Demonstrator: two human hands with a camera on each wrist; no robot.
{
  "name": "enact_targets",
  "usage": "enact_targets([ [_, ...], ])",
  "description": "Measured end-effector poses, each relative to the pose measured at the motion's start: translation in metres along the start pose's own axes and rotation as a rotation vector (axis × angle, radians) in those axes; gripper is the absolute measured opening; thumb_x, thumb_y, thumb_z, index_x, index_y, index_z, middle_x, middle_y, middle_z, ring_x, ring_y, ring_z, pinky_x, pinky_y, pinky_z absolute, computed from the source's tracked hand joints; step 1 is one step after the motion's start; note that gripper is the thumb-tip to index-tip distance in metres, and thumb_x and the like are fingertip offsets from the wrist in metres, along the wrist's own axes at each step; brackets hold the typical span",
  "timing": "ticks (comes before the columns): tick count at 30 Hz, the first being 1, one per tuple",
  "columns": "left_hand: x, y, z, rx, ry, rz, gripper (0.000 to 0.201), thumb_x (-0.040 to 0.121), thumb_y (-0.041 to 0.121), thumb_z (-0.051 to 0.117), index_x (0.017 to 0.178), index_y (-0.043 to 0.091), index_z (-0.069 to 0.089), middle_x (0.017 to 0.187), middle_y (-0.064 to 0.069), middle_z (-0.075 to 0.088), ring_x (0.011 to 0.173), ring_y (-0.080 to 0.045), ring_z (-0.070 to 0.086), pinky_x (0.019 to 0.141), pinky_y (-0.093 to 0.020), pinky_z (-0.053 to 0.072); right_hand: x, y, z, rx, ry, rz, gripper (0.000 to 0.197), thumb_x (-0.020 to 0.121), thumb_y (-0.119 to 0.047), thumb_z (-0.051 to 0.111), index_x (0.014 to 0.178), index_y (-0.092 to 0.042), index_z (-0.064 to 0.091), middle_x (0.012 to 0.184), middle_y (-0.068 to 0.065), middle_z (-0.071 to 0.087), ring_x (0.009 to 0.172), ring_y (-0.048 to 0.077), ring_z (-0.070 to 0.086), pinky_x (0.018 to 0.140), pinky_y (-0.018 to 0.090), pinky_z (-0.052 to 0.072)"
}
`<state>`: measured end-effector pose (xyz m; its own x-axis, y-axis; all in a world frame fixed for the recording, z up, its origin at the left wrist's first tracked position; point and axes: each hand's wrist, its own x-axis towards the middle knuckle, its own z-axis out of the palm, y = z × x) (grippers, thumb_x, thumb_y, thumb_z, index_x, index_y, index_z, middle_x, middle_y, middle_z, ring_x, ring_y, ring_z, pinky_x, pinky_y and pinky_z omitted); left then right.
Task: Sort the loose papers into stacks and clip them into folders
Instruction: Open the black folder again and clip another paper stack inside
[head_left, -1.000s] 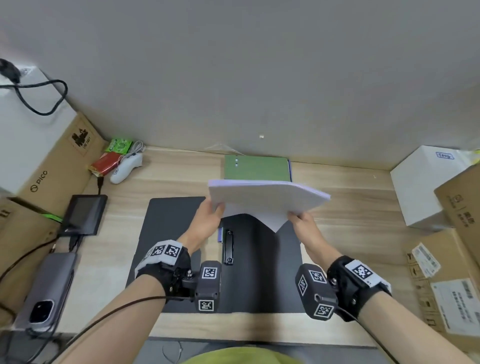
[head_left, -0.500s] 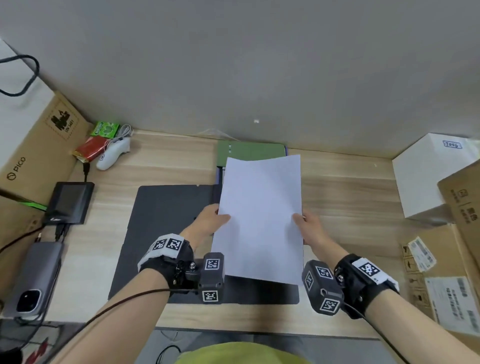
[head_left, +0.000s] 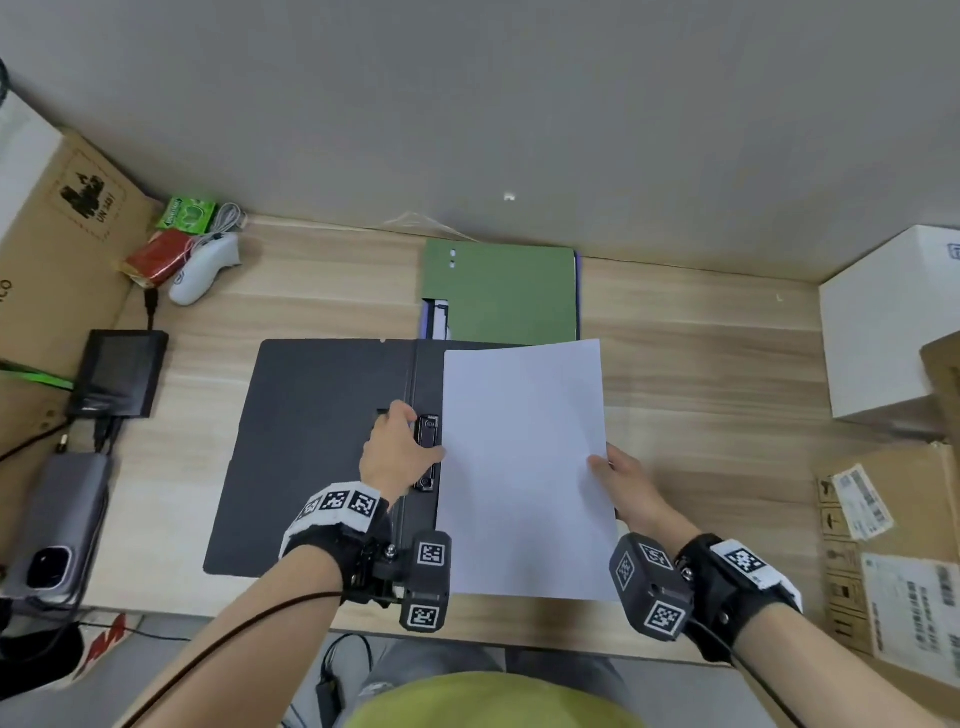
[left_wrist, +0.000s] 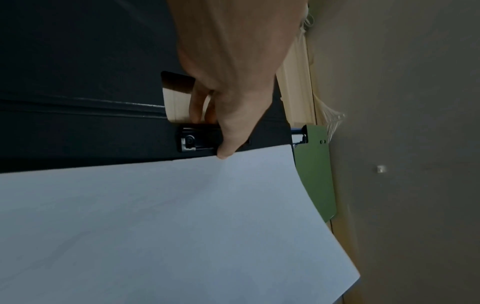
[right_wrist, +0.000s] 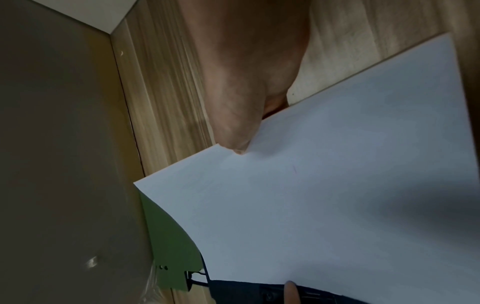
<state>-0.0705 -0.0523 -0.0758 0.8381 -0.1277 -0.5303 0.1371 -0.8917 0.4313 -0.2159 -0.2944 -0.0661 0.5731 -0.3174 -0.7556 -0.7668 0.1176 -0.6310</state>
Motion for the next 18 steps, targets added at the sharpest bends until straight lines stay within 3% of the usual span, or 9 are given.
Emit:
enact_targets([
  [4, 0.001, 0.006, -0.003, 0.050, -0.008, 0.046, 0.049, 0.073, 0.024, 0.073, 0.113, 0.023, 0.044, 0.098, -0.006, 0.051, 0.085, -0.026, 0.054, 0.061, -0.029, 0.040, 0.002, 0.000, 0.001, 0.004, -0.013, -0.042, 0.030, 0.098, -0.012, 0.037, 0.114, -0.020, 0.061, 0.111, 0.009, 0.067, 0.092, 0.025, 0.062, 0.077, 0.037, 0.050],
  [9, 0.001, 0.007, -0.012, 0.008, -0.024, 0.087, 0.044, 0.071, 0.022, 0.072, 0.110, 0.024, 0.051, 0.082, -0.002, 0.054, 0.074, -0.019, 0.052, 0.062, -0.027, 0.038, 0.003, -0.003, 0.001, 0.024, -0.046, -0.062, 0.028, 0.100, -0.012, 0.038, 0.116, -0.021, 0.060, 0.110, 0.006, 0.067, 0.096, 0.024, 0.063, 0.078, 0.035, 0.051],
  [13, 0.002, 0.003, -0.019, -0.029, -0.059, 0.090, 0.044, 0.074, 0.020, 0.070, 0.115, 0.025, 0.052, 0.083, -0.002, 0.057, 0.071, -0.016, 0.050, 0.058, -0.022, 0.041, 0.006, -0.003, 0.001, 0.048, -0.034, -0.085, 0.028, 0.099, -0.012, 0.039, 0.116, -0.018, 0.062, 0.114, 0.009, 0.068, 0.100, 0.028, 0.064, 0.085, 0.042, 0.052],
  [18, 0.002, -0.003, -0.024, -0.047, -0.102, 0.106, 0.050, 0.076, 0.020, 0.068, 0.123, 0.024, 0.053, 0.096, -0.004, 0.064, 0.087, -0.020, 0.058, 0.073, -0.026, 0.041, -0.002, -0.010, 0.009, 0.021, -0.067, -0.150, 0.029, 0.100, -0.014, 0.038, 0.106, -0.029, 0.062, 0.115, 0.006, 0.068, 0.099, 0.023, 0.063, 0.086, 0.038, 0.050],
])
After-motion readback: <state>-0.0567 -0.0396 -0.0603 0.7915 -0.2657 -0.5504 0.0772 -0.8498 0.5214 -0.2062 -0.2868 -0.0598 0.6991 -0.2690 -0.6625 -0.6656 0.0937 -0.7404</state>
